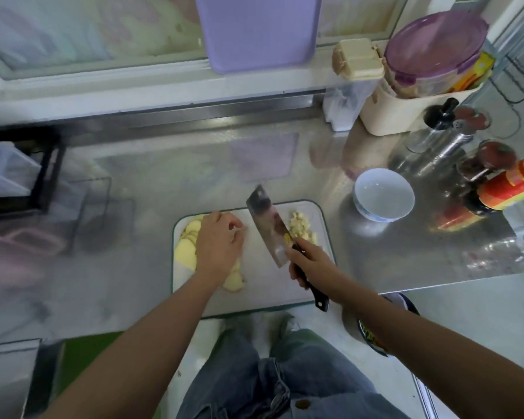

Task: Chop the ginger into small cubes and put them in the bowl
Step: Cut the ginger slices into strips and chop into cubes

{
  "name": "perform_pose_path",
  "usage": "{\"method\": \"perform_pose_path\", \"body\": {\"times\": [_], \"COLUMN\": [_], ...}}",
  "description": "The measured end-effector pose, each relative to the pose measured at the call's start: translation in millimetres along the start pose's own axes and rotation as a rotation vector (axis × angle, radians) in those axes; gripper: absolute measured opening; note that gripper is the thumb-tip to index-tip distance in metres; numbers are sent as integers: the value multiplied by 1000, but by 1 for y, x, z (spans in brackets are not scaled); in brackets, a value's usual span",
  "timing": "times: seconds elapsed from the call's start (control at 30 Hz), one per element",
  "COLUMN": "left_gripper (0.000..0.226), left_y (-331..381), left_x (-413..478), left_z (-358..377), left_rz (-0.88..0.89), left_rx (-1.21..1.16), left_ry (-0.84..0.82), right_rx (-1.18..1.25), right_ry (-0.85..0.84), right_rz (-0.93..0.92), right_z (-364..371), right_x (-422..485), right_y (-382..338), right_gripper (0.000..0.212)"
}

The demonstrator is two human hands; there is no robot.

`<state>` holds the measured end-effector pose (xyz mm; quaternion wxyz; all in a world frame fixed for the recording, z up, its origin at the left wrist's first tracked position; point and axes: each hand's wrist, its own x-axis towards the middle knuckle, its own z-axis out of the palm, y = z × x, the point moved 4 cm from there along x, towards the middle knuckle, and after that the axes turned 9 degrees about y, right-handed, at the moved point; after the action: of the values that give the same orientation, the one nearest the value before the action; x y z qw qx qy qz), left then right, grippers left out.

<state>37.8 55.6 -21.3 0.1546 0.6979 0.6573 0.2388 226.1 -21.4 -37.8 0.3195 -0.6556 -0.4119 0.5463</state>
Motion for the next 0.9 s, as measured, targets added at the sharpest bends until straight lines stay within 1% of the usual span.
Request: {"method": "perform_pose_path", "body": {"times": [0.07,0.1,0.17,0.23,0.3,0.37,0.43,0.47,0.53,0.6,0.63,0.7,0.77,0.8,0.83,0.9], "left_gripper": [11,13,17,22,32,42,44,42,39,42,47,58,67,68,66,52], "left_y": [-20,-28,-42,-54,-65,-74,-78,-77,-69,-59,-54,-49,-46,-43,-40,-33], "left_x": [-5,-8,-14,-18,-20,-23,-24,-24,-24,-22,-20,-18,-13,-11,-9,-3], "left_z": [-14,-20,-29,-36,-41,-42,-43,-44,-42,-34,-28,-17,-4,1,4,4], "left_rz": [0,5,-5,-44,-136,-215,-221,-179,14,255,348,455,516,545,582,663], "left_rx": [50,82,142,158,136,141,144,138,138,200,268,406,482,506,525,566], "left_ry": [20,27,31,47,46,4,-3,3,-26,-121,-187,-307,-401,-443,-473,-473], "right_rx": [-63,-110,-233,-318,-307,-267,-245,-226,-171,-139,-128,-105,-100,-102,-104,-113], "right_ry": [-35,-22,58,165,252,288,296,293,283,276,272,269,269,267,266,275], "right_rz": [-17,-24,-46,-52,-35,-12,-8,-13,-21,-16,-10,-4,4,6,5,-2], "right_z": [12,15,13,7,3,4,10,15,24,33,36,39,39,38,36,33], "right_x": [5,7,13,17,20,21,21,21,21,22,23,22,20,18,17,13], "right_y": [5,9,16,21,24,23,17,14,7,1,-1,-5,-5,-5,-5,-4], "right_gripper": [17,18,17,9,11,9,6,5,3,5,5,5,6,7,7,7]}}
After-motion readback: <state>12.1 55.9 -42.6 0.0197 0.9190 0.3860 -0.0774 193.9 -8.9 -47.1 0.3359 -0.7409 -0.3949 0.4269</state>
